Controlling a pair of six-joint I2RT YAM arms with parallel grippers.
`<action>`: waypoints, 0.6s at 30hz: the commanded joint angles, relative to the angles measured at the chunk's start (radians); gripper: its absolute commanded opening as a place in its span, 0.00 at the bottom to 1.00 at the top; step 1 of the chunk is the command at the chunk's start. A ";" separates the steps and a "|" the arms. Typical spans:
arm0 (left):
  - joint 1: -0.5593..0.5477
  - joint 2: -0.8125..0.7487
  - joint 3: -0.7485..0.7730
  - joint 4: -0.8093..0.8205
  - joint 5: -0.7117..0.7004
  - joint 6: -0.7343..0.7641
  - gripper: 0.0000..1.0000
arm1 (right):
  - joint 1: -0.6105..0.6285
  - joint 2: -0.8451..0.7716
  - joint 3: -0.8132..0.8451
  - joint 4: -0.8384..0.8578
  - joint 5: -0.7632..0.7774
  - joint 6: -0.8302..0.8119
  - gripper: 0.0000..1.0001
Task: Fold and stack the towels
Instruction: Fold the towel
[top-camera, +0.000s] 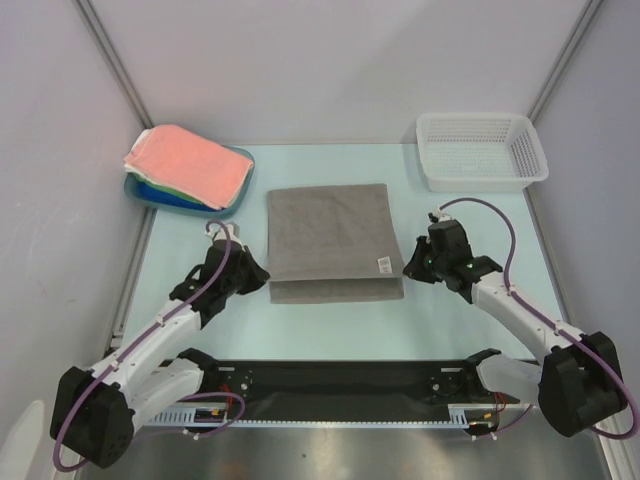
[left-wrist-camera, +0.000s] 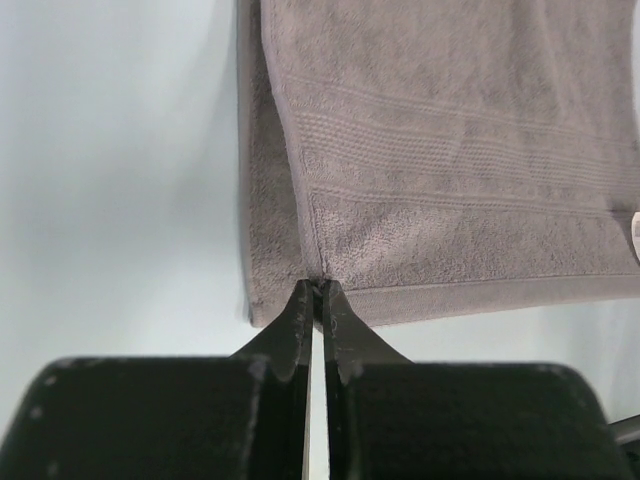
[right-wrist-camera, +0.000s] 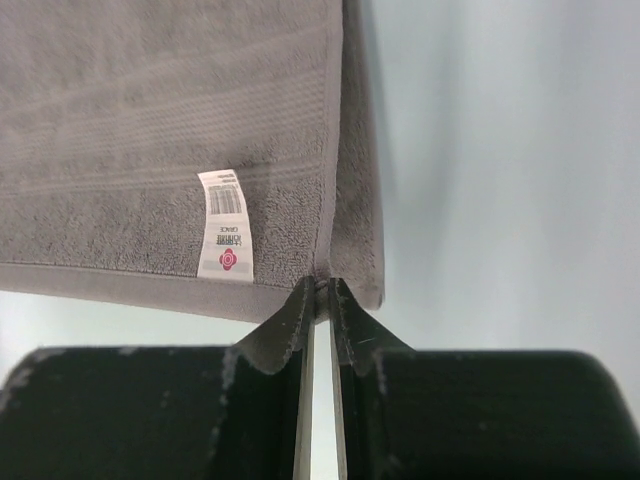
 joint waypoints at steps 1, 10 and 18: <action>0.006 0.018 -0.043 0.031 -0.039 -0.003 0.00 | -0.001 0.021 -0.049 0.032 0.040 -0.001 0.00; 0.006 0.054 -0.136 0.108 -0.014 -0.015 0.00 | 0.016 0.052 -0.156 0.095 0.007 0.029 0.02; 0.004 0.091 -0.173 0.150 0.000 -0.025 0.00 | 0.028 0.058 -0.193 0.118 0.010 0.039 0.06</action>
